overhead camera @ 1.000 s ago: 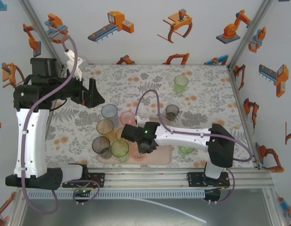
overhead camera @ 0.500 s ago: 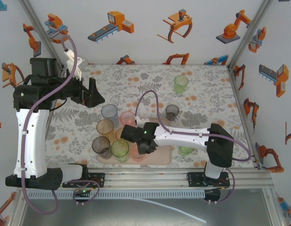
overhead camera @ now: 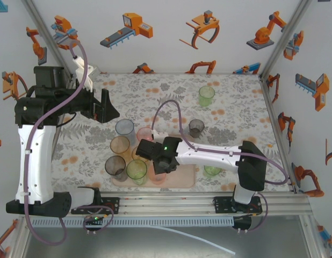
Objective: Place the glasses into the tray
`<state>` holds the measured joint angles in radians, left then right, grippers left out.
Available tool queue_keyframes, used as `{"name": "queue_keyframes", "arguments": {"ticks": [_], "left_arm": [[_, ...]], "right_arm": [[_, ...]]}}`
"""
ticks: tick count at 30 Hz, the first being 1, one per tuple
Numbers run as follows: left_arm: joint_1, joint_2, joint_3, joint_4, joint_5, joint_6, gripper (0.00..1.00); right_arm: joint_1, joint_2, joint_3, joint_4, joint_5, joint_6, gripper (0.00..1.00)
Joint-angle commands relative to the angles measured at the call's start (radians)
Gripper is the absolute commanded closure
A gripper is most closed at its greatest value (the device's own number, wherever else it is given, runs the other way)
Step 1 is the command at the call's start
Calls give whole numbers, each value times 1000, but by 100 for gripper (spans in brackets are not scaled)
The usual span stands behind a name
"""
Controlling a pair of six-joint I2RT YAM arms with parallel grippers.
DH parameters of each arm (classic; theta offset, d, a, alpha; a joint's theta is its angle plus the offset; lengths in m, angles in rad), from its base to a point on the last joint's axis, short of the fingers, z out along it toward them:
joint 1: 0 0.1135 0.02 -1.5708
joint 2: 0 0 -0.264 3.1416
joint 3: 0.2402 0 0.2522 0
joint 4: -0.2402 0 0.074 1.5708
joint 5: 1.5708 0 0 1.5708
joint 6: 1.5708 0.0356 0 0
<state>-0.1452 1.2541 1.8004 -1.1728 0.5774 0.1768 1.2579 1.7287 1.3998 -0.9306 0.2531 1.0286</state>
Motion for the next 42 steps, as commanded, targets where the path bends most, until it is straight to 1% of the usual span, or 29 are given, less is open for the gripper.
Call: {"name": "queue_keyframes", "arguments": {"ticks": [1,12,17,20,23,26,31,34,38,42], "left_arm": [[-5,-17,-4,15,23,-6,3],[-4,-9,8,15,21,-6,3],[-4,-10,0,12,10,3,3],[-5,-12,-8,12,6,11,3],[-6,-13,-12,7,-14,31,3],[-10,-15,-25,6,-44,51,3],[-24,-4,-28,-11,-76,88,3],[-35,6,-29,-16,-104,109,3],[-45,21,-25,-18,-114,116,3],[-58,36,-27,-18,-117,112,3]], "right_arm": [[-11,-14,50,-61,35,-29,60],[-50,-40,108,-106,43,-74,59],[-90,-58,208,-151,53,-131,59],[-141,-85,273,-162,54,-173,59],[-216,-119,318,-162,61,-218,59],[-317,-156,344,-152,75,-262,57],[-514,-163,388,-139,18,-364,54],[-626,-135,435,-138,-18,-427,53],[-770,-64,504,-124,-57,-499,52],[-873,32,581,-100,-71,-555,52]]}}
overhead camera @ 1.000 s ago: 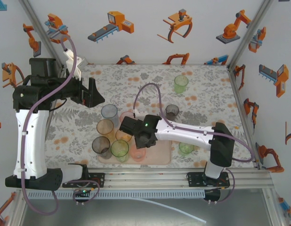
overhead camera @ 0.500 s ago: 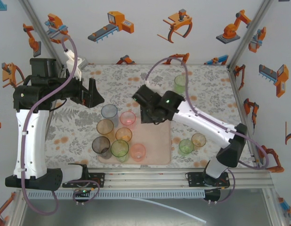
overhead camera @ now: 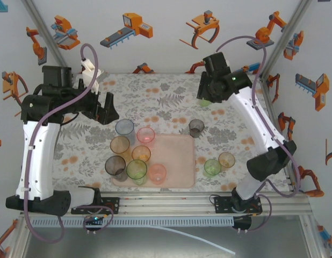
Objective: Place the glasses into the tray
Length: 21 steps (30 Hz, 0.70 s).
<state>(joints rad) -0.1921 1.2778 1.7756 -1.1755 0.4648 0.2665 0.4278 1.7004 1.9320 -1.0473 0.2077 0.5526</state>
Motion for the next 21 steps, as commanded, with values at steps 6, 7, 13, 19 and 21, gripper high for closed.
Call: {"name": "queue_keyframes", "arguments": {"ticks": [6,7,13,19,21], "left_arm": [[-31,34,2,-18,-6,21,3],[-34,39,5,-19,-3,21,3],[-45,76,49,-33,31,9,3],[-49,114,89,-34,37,0,3],[-50,121,93,-35,38,-3,3]], "right_arm": [[-166,221,157,82,-77,-112,52],[-184,246,168,101,-94,-114,52],[-240,390,251,148,-113,-133,52],[-264,501,295,179,-137,-152,53],[-265,524,303,186,-139,-154,53]]}}
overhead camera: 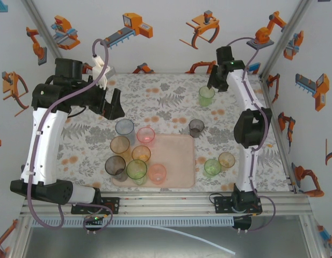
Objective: Place the glasses into the tray
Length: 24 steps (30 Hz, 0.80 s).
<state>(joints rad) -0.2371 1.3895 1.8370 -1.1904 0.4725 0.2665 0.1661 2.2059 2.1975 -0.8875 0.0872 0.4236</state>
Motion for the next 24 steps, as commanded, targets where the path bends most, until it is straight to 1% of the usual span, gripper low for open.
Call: {"name": "queue_keyframes", "arguments": {"ticks": [1,12,24], "left_arm": [[-5,12,31,-21,29,-3,3],[-5,8,20,-21,25,-3,3],[-5,10,19,-21,23,-5,3]], "right_arm": [[-5,29,43,27,-17,-26,53],[-13,84,42,21,25,-34,54],[-31,126,35,6,8,-28,55]]}}
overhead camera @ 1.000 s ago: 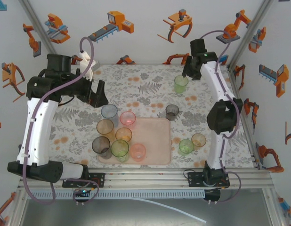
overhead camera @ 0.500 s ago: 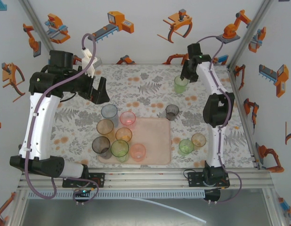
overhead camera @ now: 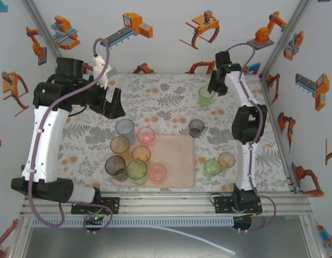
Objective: Place the glasses into the tray
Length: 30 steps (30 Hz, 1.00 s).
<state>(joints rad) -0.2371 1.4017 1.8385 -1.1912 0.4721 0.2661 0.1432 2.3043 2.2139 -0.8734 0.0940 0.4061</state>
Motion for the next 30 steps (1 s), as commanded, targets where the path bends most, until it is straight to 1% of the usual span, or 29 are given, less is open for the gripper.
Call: {"name": "queue_keyframes", "arguments": {"ticks": [1,7,14,25,30], "left_arm": [[-5,0,18,-20,23,-4,3],[-4,0,13,-17,22,-5,3],[-5,-6,1,-14,17,-3,3],[-5,-10,-2,-10,14,-3,3],[-4,-11,-5,-10,10,-2,3]], "right_arm": [[-10,31,20,-7,-2,-9,56],[-14,47,27,-8,-8,-4,59],[-24,64,23,-13,-22,-1,67],[-30,87,33,-26,-32,-3,72],[-31,91,42,-33,-37,-5,77]]}}
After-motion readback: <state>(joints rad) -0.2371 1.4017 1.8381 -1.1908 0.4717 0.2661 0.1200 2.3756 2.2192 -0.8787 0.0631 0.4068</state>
